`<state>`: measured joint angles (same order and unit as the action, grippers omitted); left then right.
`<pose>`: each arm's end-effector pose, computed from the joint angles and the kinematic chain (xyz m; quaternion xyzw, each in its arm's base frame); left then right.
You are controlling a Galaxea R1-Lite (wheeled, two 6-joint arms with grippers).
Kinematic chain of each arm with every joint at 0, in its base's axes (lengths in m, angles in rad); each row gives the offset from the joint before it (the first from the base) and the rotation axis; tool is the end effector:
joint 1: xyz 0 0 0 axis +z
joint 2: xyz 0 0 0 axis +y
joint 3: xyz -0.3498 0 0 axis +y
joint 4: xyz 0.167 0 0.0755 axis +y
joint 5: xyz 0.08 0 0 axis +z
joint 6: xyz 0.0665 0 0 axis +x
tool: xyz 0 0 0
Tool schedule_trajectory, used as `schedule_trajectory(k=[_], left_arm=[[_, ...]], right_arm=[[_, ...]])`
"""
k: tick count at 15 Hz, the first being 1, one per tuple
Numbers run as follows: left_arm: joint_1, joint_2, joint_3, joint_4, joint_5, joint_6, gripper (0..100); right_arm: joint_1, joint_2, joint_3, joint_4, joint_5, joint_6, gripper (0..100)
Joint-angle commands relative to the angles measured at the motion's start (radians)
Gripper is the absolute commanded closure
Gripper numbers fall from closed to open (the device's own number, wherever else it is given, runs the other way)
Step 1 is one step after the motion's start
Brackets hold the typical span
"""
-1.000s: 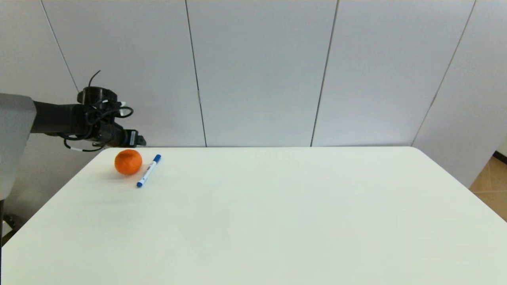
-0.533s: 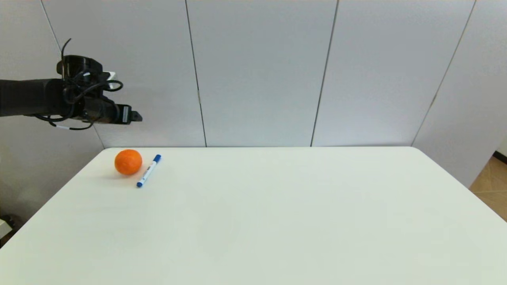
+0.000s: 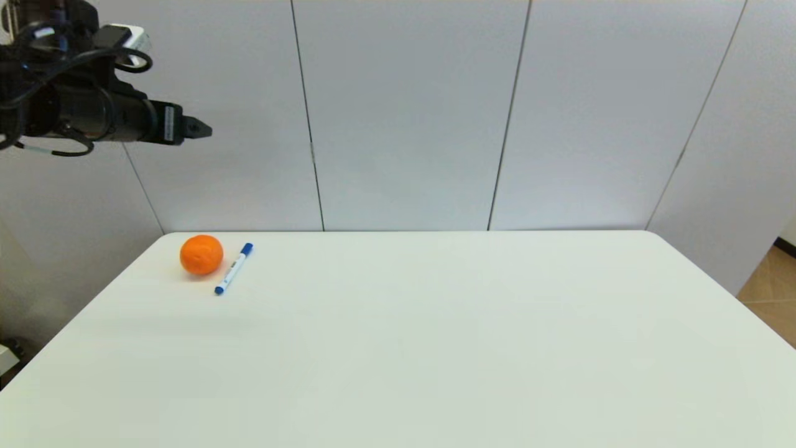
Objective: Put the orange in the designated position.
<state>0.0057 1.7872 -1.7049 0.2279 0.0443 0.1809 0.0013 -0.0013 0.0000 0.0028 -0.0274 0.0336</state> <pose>0.3872 0.0052 0.3585 0.0922 0.1560 0.0106 0.9834 -0.0364 -0.0019 0.0750 0.0168 0.0005 -0.0131 0.9998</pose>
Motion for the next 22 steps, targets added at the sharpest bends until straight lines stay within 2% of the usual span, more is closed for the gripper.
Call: schedule_trajectory(k=[1, 7, 14, 22], left_arm=[[-0.001, -0.262, 0.143, -0.001, 0.002, 0.042, 0], [0.019, -0.608, 0.323, 0.001, -0.001, 0.045, 0], [0.022, -1.121, 0.712, -0.001, 0.017, 0.034, 0], [0.023, -1.405, 0.912, 0.001, 0.019, 0.035, 0]], right_arm=[[0.000, 0.001, 0.000, 0.000, 0.000, 0.000, 0], [0.000, 0.001, 0.000, 0.000, 0.000, 0.000, 0], [0.000, 0.001, 0.000, 0.000, 0.000, 0.000, 0], [0.000, 0.001, 0.000, 0.000, 0.000, 0.000, 0]])
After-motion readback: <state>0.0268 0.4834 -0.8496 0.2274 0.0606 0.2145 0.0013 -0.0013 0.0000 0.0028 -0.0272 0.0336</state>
